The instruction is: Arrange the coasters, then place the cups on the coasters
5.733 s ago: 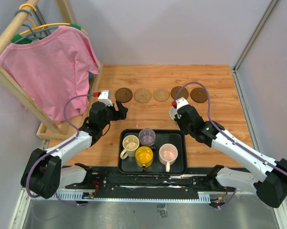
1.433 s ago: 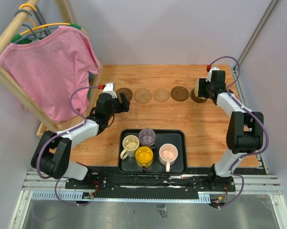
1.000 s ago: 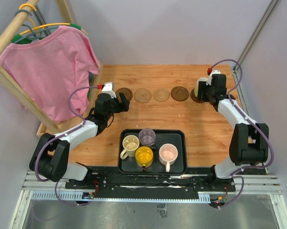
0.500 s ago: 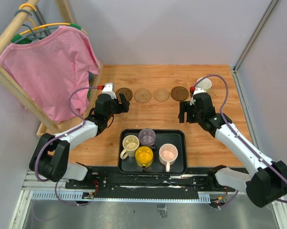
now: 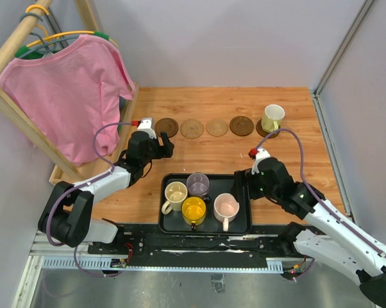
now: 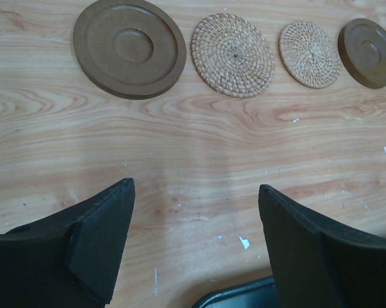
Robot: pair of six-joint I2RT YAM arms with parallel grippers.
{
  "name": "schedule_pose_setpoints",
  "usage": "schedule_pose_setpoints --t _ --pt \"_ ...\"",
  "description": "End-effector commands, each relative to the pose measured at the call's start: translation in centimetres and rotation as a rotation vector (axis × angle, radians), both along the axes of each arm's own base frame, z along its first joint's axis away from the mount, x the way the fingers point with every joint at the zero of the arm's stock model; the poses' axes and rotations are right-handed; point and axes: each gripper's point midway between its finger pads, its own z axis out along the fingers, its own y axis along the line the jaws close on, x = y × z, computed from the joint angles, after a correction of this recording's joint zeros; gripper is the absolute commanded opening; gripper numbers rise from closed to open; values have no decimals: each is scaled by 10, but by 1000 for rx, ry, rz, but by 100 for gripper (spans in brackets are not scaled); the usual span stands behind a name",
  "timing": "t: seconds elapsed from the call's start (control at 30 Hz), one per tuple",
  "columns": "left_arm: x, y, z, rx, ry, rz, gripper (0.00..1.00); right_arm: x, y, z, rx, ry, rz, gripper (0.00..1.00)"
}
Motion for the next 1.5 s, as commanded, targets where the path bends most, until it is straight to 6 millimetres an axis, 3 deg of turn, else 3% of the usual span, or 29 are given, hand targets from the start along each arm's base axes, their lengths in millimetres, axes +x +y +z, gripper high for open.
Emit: schedule_pose_setpoints --t 0.0,0.2,0.47,0.8,1.2,1.37,1.47 --pt "-6 -6 7 -23 -18 -23 82 -32 5 -18 -2 80 60 99" --pt "-10 -7 7 -27 -11 -23 82 -56 14 -35 -95 116 152 99" --pt "-14 -8 3 -34 0 -27 83 -71 34 -45 -138 126 250 98" --pt "-16 -9 0 -42 2 -24 83 -86 32 -69 -215 212 307 98" --pt "-17 -11 1 -50 -4 -37 83 -71 2 -81 -378 188 189 100" --pt "-17 -12 -3 -48 2 -42 82 -62 -1 -85 -431 168 160 96" --pt "-16 -13 -4 -50 4 -44 83 -54 0 -85 -463 143 152 89"
